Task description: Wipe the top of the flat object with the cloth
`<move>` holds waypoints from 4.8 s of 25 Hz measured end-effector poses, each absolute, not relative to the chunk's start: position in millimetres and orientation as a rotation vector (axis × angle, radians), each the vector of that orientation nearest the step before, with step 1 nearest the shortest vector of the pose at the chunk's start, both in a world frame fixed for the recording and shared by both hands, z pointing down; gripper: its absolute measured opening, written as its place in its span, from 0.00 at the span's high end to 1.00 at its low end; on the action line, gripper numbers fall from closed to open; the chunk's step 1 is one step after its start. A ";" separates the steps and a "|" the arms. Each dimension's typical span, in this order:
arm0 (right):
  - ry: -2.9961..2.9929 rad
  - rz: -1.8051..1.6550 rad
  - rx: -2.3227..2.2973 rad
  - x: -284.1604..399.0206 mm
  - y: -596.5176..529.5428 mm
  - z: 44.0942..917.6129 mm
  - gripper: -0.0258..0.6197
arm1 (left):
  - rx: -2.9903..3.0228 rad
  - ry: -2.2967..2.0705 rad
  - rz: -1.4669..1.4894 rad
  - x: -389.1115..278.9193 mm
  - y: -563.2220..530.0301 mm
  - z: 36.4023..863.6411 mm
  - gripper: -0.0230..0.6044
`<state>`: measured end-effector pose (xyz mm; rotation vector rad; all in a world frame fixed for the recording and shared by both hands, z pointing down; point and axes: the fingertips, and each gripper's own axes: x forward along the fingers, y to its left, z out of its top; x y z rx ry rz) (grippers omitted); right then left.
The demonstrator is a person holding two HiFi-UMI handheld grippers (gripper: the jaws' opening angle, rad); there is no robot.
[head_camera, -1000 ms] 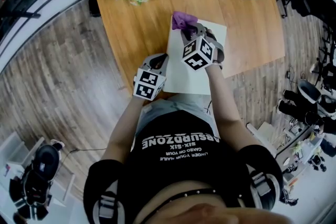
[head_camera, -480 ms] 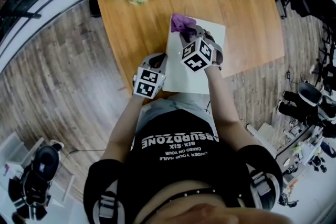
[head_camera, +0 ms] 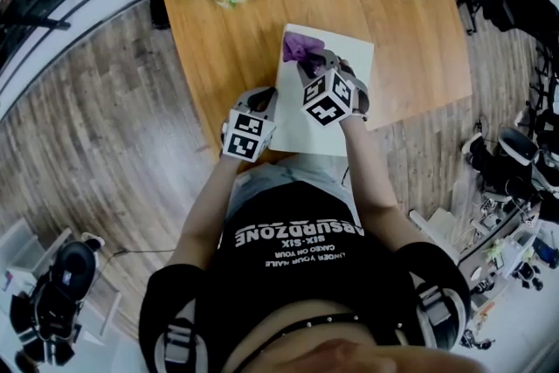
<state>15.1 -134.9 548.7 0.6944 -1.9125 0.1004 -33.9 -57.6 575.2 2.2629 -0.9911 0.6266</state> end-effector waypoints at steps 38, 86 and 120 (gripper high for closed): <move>-1.943 0.062 0.677 8.4 -68.3 547.5 0.80 | 2.235 -1.062 0.670 -42.5 -40.2 580.5 0.94; -1.979 0.024 0.601 -8.2 43.7 549.9 0.80 | 2.239 -1.127 0.665 -53.5 22.0 568.0 0.94; -2.032 0.088 0.606 -3.7 104.9 552.7 0.80 | 2.281 -1.119 0.679 -42.8 52.5 568.3 0.94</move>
